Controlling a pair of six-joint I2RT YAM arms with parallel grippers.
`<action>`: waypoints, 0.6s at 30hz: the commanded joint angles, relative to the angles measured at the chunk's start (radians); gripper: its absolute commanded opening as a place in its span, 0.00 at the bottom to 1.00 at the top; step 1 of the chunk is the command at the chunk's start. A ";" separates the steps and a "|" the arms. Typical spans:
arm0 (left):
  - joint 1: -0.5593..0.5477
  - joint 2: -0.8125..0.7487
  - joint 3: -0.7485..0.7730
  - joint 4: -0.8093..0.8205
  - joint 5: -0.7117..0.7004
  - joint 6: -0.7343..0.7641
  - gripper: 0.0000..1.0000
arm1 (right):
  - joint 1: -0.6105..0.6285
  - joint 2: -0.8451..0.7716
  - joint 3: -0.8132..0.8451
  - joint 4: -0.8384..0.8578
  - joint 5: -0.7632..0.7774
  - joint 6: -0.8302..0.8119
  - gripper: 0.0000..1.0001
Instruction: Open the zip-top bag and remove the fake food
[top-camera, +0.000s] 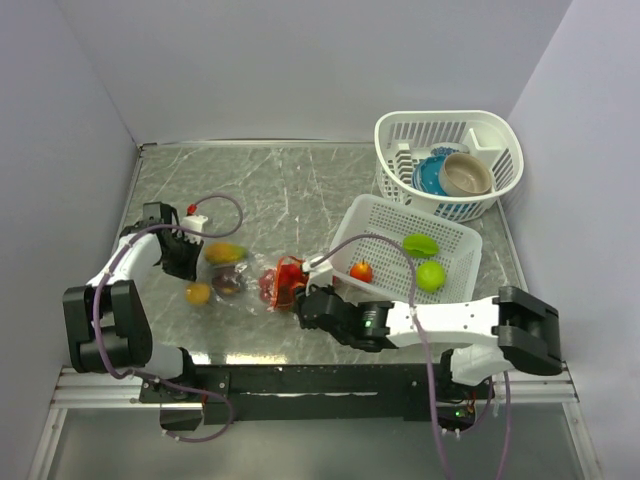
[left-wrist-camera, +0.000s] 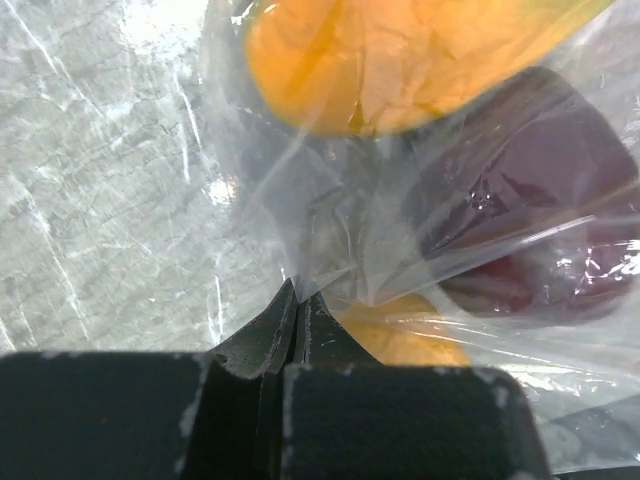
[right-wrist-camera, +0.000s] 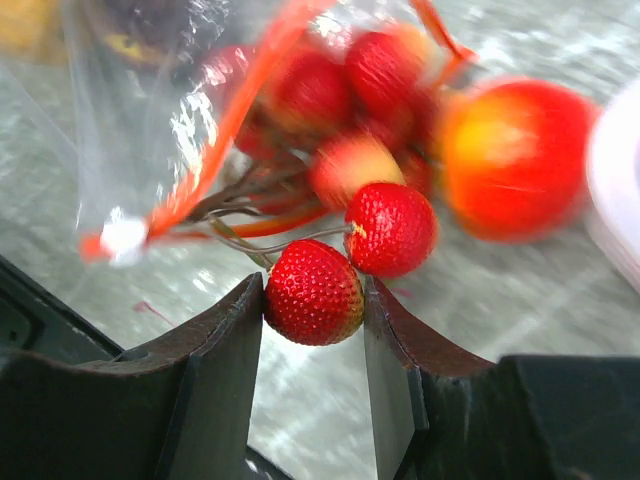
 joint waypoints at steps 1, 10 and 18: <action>0.019 0.001 0.017 0.069 -0.042 0.004 0.01 | 0.006 -0.123 -0.023 -0.180 0.118 0.053 0.27; 0.037 -0.016 -0.012 0.070 -0.036 0.020 0.01 | -0.006 -0.218 0.066 -0.298 0.231 -0.011 0.27; 0.039 -0.036 -0.032 0.064 -0.011 0.016 0.01 | -0.122 -0.270 0.232 -0.251 0.141 -0.205 0.28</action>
